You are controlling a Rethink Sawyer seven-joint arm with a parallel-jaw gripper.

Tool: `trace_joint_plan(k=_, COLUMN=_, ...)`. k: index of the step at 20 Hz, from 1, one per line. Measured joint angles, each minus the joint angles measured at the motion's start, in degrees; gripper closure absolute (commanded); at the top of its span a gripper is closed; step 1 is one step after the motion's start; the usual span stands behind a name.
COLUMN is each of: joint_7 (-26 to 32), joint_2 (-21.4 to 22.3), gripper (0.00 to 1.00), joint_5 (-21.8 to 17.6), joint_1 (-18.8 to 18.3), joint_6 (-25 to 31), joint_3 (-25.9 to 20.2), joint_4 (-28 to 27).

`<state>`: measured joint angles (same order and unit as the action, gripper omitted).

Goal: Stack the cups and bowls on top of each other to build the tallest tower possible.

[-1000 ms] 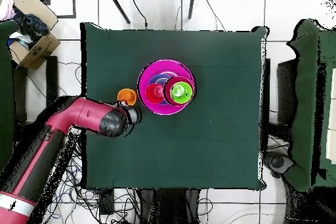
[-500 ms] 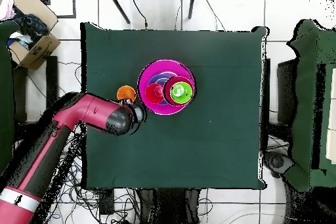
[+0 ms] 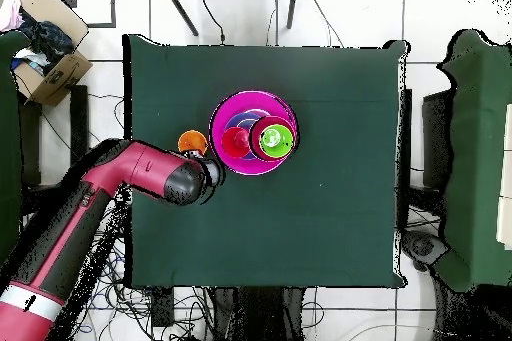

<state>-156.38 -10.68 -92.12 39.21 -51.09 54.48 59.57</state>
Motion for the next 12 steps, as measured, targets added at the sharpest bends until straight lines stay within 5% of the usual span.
trace_joint_plan(k=12, joint_7=0.0, joint_2=-0.16, gripper=0.0, joint_5=-0.01, joint_1=0.0, joint_6=0.01, joint_3=-0.57, joint_4=0.0)
